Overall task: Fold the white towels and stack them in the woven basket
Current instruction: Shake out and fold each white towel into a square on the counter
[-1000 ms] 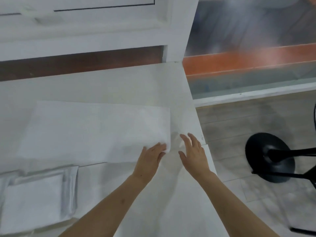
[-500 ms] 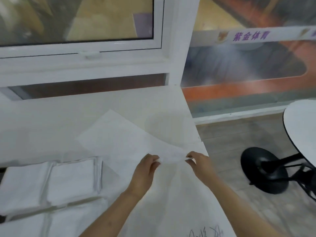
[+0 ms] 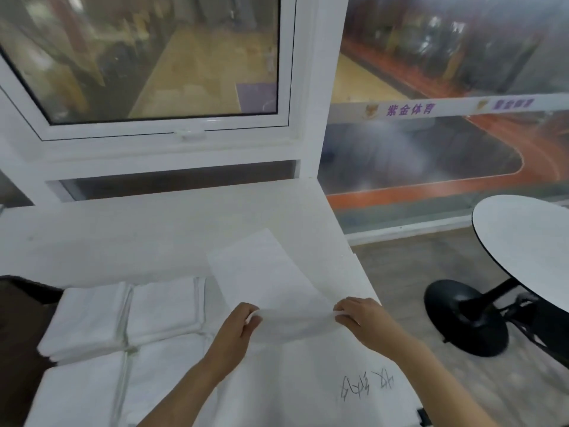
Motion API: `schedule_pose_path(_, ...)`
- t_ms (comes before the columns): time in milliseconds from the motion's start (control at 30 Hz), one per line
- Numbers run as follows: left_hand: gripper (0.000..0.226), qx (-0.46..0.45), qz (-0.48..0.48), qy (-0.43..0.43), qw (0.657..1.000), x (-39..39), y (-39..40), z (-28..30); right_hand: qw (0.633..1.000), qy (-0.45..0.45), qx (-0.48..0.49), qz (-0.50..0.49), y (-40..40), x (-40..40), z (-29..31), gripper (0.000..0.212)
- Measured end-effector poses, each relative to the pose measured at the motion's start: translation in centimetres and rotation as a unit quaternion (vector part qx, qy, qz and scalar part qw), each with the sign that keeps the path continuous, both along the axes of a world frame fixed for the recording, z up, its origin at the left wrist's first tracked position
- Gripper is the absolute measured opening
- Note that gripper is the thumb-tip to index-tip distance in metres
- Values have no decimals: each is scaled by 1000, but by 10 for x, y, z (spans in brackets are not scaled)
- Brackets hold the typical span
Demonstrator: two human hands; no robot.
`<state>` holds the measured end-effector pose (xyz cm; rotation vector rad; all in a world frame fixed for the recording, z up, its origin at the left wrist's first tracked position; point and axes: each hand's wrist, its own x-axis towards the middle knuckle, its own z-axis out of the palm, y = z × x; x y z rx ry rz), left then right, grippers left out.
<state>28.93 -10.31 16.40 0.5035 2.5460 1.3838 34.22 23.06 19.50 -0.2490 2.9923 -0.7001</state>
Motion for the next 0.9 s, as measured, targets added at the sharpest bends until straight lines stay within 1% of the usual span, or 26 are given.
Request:
schedule_pose_path(67,15,2,13,-34,999,18,-9,3,998,-52,-8,-18,-7,18,3,6)
schedule_pose_path(167,17,2,38,-81,996,39,-21,3,989,-115,-63,-68,-17,34,7,14)
schedule_pose_path(267,17,36,67,-132,988,53,-31,5,980,-138,-119,-78,-24,35,12,17)
schedule_pose_path(333,18,43,78,-144,986,56,-35,6,979,-147,-125,-69,-27,30,13,16)
schedule_pose_path(433,19,41,94,-138,985,47,-37,6,984,-154,-80,-43,-30,11,12,11)
schedule_pose_path(500,18,43,106,-125,985,34,-36,7,985,-154,-67,-34,-31,-7,10,10)
schedule_pose_path(567,16,50,130,-115,984,18,-35,8,986,-149,-71,-39,-32,-28,11,11)
schedule_pose_path(700,11,74,200,-117,970,-24,-33,8,982,-141,-93,-88,-35,-78,17,13)
schedule_pose_path(900,10,37,233,-72,969,-93,-28,1,989,-77,-109,-64,-39,-172,6,14)
